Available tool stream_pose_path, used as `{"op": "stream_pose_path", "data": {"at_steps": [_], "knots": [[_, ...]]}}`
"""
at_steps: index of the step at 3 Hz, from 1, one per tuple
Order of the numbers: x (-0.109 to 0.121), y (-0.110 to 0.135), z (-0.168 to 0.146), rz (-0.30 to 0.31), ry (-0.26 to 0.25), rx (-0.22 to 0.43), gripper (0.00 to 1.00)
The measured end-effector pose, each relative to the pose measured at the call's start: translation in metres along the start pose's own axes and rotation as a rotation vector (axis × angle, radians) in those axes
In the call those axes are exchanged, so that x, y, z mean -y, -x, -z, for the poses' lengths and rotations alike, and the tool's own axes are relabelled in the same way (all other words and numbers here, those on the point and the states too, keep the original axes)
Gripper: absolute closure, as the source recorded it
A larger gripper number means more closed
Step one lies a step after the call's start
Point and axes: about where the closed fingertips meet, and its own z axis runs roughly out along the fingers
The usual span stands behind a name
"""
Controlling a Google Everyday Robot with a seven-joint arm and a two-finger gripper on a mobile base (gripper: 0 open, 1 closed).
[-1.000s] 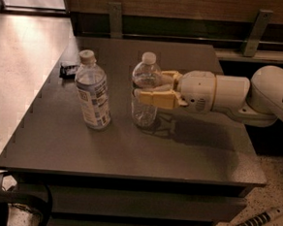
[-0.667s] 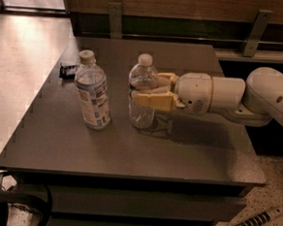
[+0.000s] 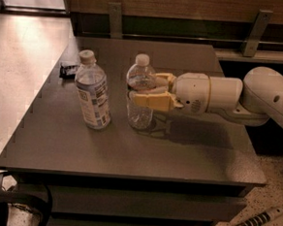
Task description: Move water bottle near blue plastic bottle
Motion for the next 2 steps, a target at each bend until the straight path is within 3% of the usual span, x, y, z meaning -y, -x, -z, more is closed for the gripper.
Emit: {"op": "stream_pose_path", "data": {"at_steps": [2], "knots": [[-0.0021,0.0014,-0.0043,0.002,0.009,0.000,0.05]]}}
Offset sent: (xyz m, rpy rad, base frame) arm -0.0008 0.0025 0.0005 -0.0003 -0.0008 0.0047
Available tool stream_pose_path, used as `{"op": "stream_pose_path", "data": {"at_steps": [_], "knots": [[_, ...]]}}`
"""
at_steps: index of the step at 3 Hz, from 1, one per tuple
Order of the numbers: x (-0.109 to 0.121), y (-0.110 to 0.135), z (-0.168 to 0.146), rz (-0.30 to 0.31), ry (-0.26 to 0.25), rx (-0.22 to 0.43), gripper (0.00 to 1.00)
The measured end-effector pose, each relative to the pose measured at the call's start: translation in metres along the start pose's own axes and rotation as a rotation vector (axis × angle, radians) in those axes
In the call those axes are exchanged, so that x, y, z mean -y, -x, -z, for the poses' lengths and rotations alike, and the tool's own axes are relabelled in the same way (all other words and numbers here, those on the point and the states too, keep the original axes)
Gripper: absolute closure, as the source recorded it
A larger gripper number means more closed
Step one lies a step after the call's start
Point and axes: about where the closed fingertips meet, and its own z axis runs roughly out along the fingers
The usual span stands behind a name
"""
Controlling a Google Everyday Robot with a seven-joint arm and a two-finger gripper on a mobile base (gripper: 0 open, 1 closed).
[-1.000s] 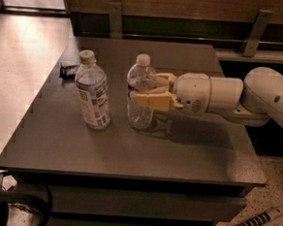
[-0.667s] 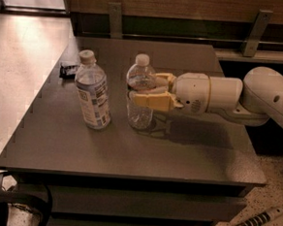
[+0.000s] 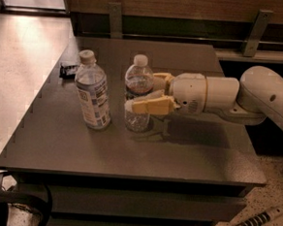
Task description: Move water bottle near blue plastic bottle
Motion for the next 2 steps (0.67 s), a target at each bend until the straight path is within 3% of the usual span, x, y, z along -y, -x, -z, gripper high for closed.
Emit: {"op": "stream_pose_path", "data": {"at_steps": [2], "knots": [[-0.0007,0.0005,-0.0015,0.001,0.003,0.000,0.00]]}}
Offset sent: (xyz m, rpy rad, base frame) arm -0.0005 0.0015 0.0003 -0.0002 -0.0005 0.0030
